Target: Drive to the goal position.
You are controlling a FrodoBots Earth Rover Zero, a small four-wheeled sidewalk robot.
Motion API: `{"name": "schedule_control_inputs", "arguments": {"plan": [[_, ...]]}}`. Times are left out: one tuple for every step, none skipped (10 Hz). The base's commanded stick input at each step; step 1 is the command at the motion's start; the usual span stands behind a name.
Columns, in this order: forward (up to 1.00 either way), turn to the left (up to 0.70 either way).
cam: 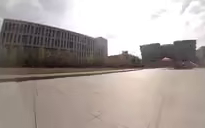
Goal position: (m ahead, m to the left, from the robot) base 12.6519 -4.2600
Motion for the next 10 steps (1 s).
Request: {"name": "schedule_control_inputs", "arguments": {"plan": [[1.00, 0.02], [1.00, 0.02], [1.00, -0.01], [1.00, -0.23], [1.00, -0.36], [1.00, -0.38], [1.00, -0.37], [1.00, -0.36], [1.00, -0.15], [1.00, -0.14]]}}
